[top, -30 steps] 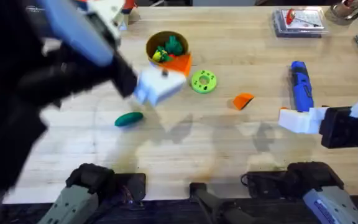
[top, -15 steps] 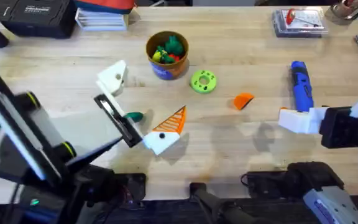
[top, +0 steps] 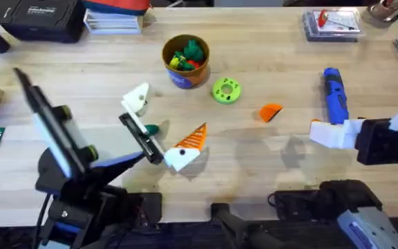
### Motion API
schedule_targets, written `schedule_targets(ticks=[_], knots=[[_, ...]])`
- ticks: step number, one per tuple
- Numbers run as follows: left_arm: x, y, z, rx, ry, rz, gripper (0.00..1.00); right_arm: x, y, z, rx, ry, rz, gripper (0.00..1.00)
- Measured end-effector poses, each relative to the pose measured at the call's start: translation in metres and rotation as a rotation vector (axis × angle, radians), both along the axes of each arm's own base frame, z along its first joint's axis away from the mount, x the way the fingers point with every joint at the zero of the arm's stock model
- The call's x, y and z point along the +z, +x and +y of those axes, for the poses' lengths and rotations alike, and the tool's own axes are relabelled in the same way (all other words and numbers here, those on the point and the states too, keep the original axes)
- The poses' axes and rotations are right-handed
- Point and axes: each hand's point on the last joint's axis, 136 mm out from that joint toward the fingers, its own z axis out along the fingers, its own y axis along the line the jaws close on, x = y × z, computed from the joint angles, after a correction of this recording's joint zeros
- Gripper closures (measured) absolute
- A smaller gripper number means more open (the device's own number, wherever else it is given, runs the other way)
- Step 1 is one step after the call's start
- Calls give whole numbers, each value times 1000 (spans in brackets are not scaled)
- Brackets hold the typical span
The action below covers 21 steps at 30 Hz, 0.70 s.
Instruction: Pick up the gripper from the table and insert it into the empty holder that is missing its gripper. Then pick up a screw, insert it into the mounting hole, and use the screwdriver to tighten it. Finally, clean up the table by picking up the vegetable and placing it into the bucket.
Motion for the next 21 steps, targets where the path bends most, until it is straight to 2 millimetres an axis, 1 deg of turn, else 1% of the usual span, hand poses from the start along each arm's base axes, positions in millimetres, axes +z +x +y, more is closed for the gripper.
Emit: schedule_targets(ticks=[2,5,14,17,21], knots=[[-11,-3,-2,-22,10,59,16,0,0,0,0,0,0,8],[-21,-11,-8,-79,18,108,15,0,0,0,0,0,0,9],[-22,-33,-19,-220,11,142,15,0,0,0,0,0,0,9],[-23,-37,-21,-243,-42,238,14,0,0,0,2,-2,0,7],[-23,-37,-21,-243,-77,299,15,0,0,0,2,-2,0,7]])
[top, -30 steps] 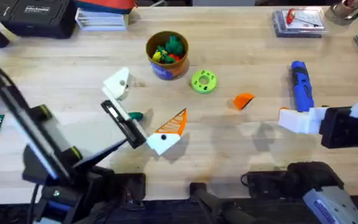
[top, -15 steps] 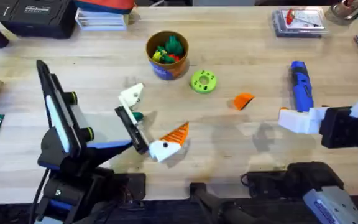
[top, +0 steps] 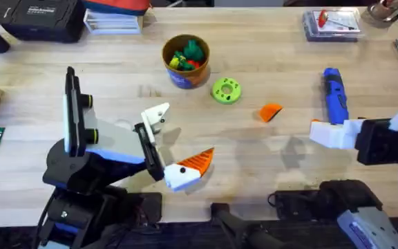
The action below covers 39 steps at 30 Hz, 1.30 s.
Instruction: Pick up the gripper from the table and insert it into the empty holder that is missing its gripper. Then pick up a screw, insert it into the mounting hole, and use the screwdriver to tighten it. Finally, clean up the table by picking up the vegetable and placing it into the bucket.
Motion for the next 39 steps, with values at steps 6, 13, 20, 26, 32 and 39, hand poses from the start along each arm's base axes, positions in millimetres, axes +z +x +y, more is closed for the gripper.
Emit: schedule_targets(ticks=[6,13,20,26,32,39], knots=[[0,-2,-1,-8,-13,32,14,0,0,0,0,0,0,7],[0,-2,-1,-12,-17,42,14,0,0,0,0,0,0,9],[0,-2,-1,-11,-18,44,14,0,0,0,0,0,0,8],[0,-2,-1,-11,-18,45,16,0,0,0,0,0,0,8],[0,-2,-1,-11,-18,44,14,0,0,-2,6,-17,-1,7],[0,-2,-1,-11,-18,44,14,11,14,-1,14,-18,-73,7]])
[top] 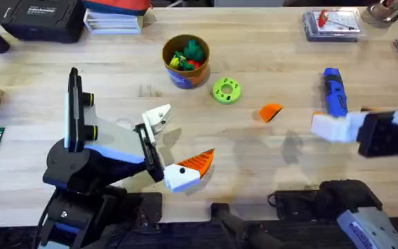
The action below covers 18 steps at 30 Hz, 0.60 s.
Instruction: Pick up the gripper from the table and insert it into the empty holder that is missing its gripper. Then pick up a screw, insert it into the mounting hole, and use the screwdriver to tighten it. Finally, clean up the table by picking up the vegetable and placing it into the bucket.
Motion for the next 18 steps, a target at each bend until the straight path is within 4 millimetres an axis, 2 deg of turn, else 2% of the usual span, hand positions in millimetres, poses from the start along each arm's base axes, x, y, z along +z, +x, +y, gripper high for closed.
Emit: schedule_targets(ticks=[3,10,13,18], knots=[[0,0,0,0,0,0,14,14,14,6,23,26,-80,7],[0,0,0,0,0,0,14,16,13,22,71,112,-81,7],[0,0,0,0,0,0,15,25,21,28,93,144,-123,7],[0,0,0,0,2,-4,15,11,33,33,114,160,-6,7]])
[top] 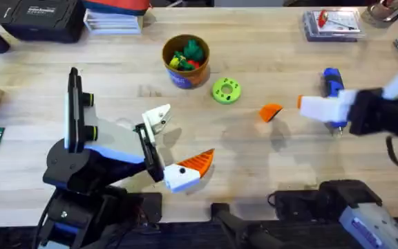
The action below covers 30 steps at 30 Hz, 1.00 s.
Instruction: Pick up the gripper from the table and insert it into the empty holder that is missing its gripper. Then pick up a screw, insert it into the mounting hole, and use the screwdriver to tighten it. Finally, clean up the table by picking up the vegetable and placing it into the bucket.
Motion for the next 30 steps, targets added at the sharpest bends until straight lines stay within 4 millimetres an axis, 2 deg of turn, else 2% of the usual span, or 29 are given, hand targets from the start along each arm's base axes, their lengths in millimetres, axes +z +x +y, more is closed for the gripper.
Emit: schedule_targets(ticks=[7,12,13,21,23,27,30], knots=[[0,0,0,-1,1,-4,15,-17,23,17,178,-103,240,7],[0,0,0,0,1,-4,15,-52,35,22,268,-212,414,7],[0,0,0,0,1,-4,15,-73,42,24,295,-246,491,7],[0,0,0,0,1,-3,15,-107,50,37,397,-310,583,9],[0,0,0,0,1,-4,15,-113,50,38,410,-315,600,46],[0,0,0,-1,1,-4,15,-119,50,38,415,-318,624,268],[0,0,0,0,1,-3,14,-119,50,38,414,-320,625,297]])
